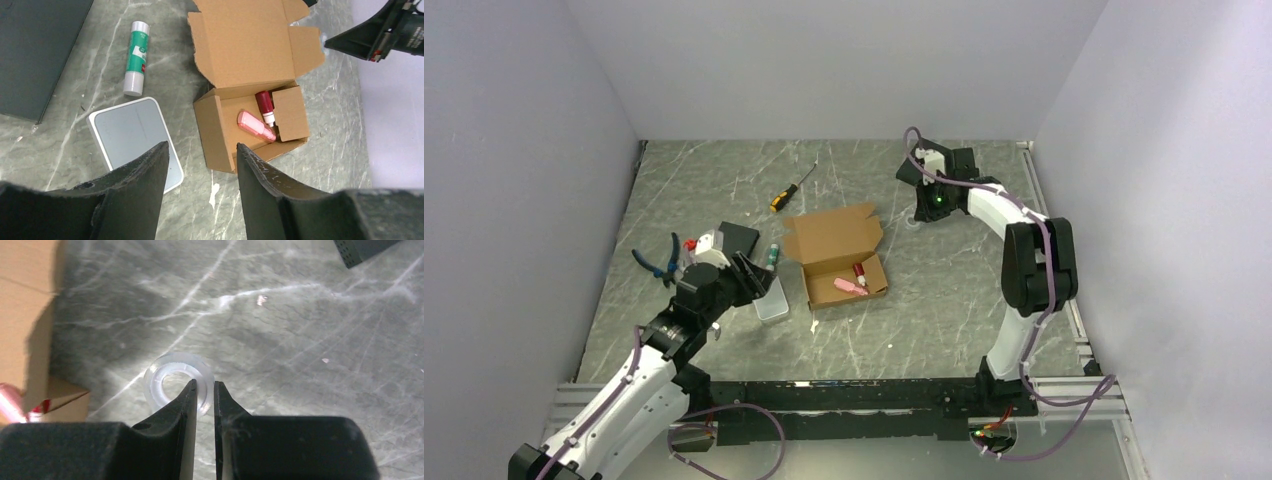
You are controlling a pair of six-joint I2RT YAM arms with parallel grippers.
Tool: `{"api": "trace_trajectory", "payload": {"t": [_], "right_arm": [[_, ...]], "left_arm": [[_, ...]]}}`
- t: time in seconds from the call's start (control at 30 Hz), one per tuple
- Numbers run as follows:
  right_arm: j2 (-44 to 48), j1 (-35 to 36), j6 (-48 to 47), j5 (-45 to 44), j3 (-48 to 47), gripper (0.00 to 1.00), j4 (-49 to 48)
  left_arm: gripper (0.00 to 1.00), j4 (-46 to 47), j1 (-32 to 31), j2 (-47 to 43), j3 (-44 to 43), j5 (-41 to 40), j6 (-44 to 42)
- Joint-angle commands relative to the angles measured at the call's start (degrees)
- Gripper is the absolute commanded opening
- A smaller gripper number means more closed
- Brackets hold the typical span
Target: Fold the paper box
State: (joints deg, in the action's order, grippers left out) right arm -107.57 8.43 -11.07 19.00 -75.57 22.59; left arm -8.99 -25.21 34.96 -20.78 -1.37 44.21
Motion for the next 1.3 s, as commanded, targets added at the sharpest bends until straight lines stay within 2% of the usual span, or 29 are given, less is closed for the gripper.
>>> {"api": "trace_trajectory", "payload": {"t": [0.0,0.2,0.43,0.53,0.7,0.93,1.1,1.27], "right_arm": [[5.5,0.3,1.9,7.4,2.1,0.07,-3.1],[12.2,2.2,2.1,15.7,6.2,0.06,-3.7],[19.2,12.8,-2.7,19.3,9.8,0.06,-4.0],[19.1,17.6,-4.1,17.2,10.2,0.07,-3.8],[14.4,23.4,-6.1,8.0,9.0,0.1,-2.9],[12.0,26.2,-7.7,3.4,8.4,0.3,-2.3],[11.6,26.6,-8.6,4.0,8.4,0.43,-1.3],[13.8,25.7,-10.0,7.6,7.7,0.51,1.0]], "left_arm": [[0.57,-1.3,-0.2,-1.1,0.0,-0.8,0.2],[0.57,-2.1,-0.2,-1.8,0.0,-1.4,0.2],[0.59,-3.4,-0.2,-0.8,-1.0,-2.6,-0.5],[0.62,-4.2,-0.2,0.0,-1.8,-3.5,-1.8],[0.66,-3.2,-0.2,5.2,-3.8,-3.8,-6.3],[0.69,-3.4,-0.2,18.6,-10.6,-3.8,-11.1],[0.78,-2.1,-0.2,26.2,-14.2,-4.1,-14.5],[0.81,0.8,-0.1,29.9,-14.8,-5.6,-16.7]]}}
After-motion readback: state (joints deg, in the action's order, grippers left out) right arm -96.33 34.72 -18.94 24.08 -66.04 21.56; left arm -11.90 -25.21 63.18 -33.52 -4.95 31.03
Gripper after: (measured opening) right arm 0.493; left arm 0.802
